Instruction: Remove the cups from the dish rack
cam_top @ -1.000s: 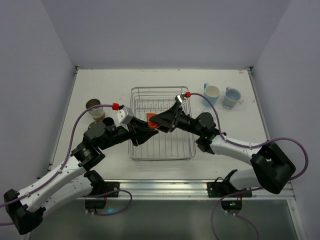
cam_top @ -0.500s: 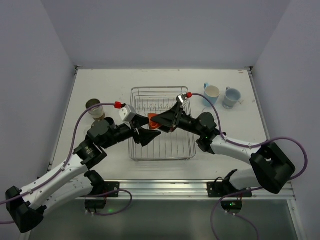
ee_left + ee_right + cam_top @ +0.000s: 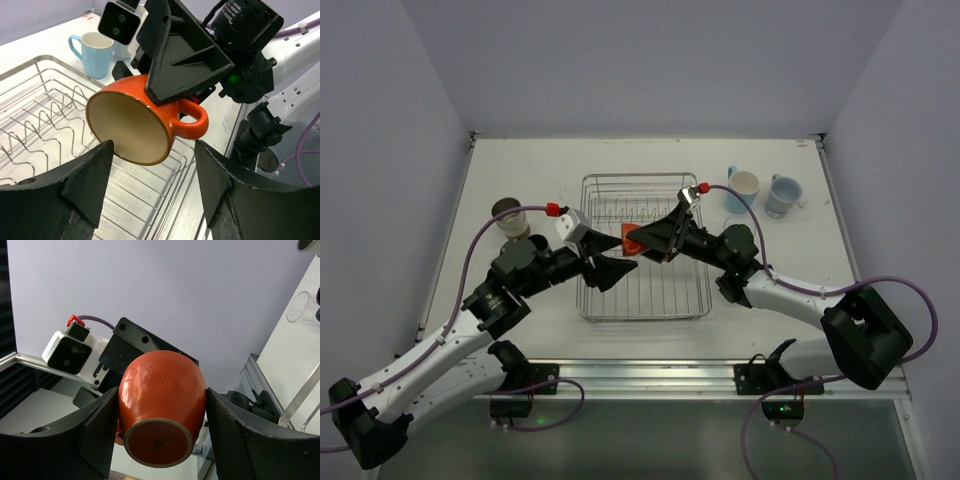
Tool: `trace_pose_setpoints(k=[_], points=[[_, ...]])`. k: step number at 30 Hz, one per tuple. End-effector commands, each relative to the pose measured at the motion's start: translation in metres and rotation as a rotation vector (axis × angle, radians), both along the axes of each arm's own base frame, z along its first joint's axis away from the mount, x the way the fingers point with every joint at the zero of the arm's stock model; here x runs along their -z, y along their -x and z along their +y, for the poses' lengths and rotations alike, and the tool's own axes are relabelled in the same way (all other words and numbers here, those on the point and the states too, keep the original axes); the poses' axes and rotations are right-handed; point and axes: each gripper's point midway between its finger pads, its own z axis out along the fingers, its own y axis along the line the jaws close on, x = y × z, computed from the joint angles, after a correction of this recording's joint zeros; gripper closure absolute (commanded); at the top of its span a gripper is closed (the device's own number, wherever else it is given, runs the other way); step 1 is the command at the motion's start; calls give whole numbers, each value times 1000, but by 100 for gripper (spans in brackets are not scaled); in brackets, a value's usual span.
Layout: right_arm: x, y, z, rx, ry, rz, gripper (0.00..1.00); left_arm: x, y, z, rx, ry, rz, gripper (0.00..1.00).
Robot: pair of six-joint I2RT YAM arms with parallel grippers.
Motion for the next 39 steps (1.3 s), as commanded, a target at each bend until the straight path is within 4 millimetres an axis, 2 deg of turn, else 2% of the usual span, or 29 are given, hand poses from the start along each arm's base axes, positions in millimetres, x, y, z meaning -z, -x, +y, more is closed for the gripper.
trace_pose_setpoints(k=[1, 4, 6, 10, 12, 13, 14, 15, 18, 19, 22, 23, 26, 27, 32, 34, 35, 37, 38, 39], points=[[-37, 14, -10, -16, -95, -99, 87, -12, 7, -9, 77, 1, -34, 31], [-36, 15, -9, -24, -93, -98, 87, -18, 3, -11, 68, 23, -67, 36], [-34, 15, -9, -25, -92, -91, 87, -25, 1, -12, 64, 46, -94, 44], [-34, 15, -9, -27, -94, -86, 87, -18, 0, -23, 101, 39, -79, 49], [-36, 16, -10, -27, -98, -90, 87, -13, -3, -20, 63, 38, -77, 82], [-36, 16, -10, -27, -98, -90, 87, -14, -3, -19, 52, 45, -85, 82], [-36, 16, -10, -27, -98, -90, 86, -17, -4, -16, 40, 54, -92, 97], [-34, 16, -9, -27, -95, -88, 86, -19, -4, -14, 27, 61, -100, 100], [-27, 15, -10, -25, -93, -66, 76, -28, -5, -3, -21, 78, -126, 100], [-27, 16, -10, -28, -98, -66, 63, -33, -5, 1, -38, 89, -142, 100], [-26, 16, -10, -28, -98, -67, 40, -34, -2, 7, -49, 95, -147, 100], [-26, 16, -11, -27, -99, -68, 26, -32, -1, 7, -48, 94, -140, 100], [-27, 15, -13, -21, -100, -69, 5, -32, 3, 9, -42, 107, -132, 100], [-26, 13, -14, -16, -99, -67, 1, -34, 4, 11, -46, 113, -136, 100], [-19, 5, -21, 26, -93, -52, 1, -44, 7, 18, -68, 163, -141, 100], [-17, 2, -24, 46, -91, -49, 1, -46, 1, 22, -108, 161, -126, 100], [-17, 2, -26, 57, -90, -58, 1, -33, -4, 24, -140, 115, -79, 100], [-9, -3, -32, 82, -75, -50, 1, -31, -20, 32, -240, 63, -30, 100], [-1, -3, -35, 93, -62, -49, 1, -2, -24, 40, -290, -46, 62, 100], [0, -5, -41, 111, -56, -56, 1, 0, -30, 46, -342, -82, 100, 100]])
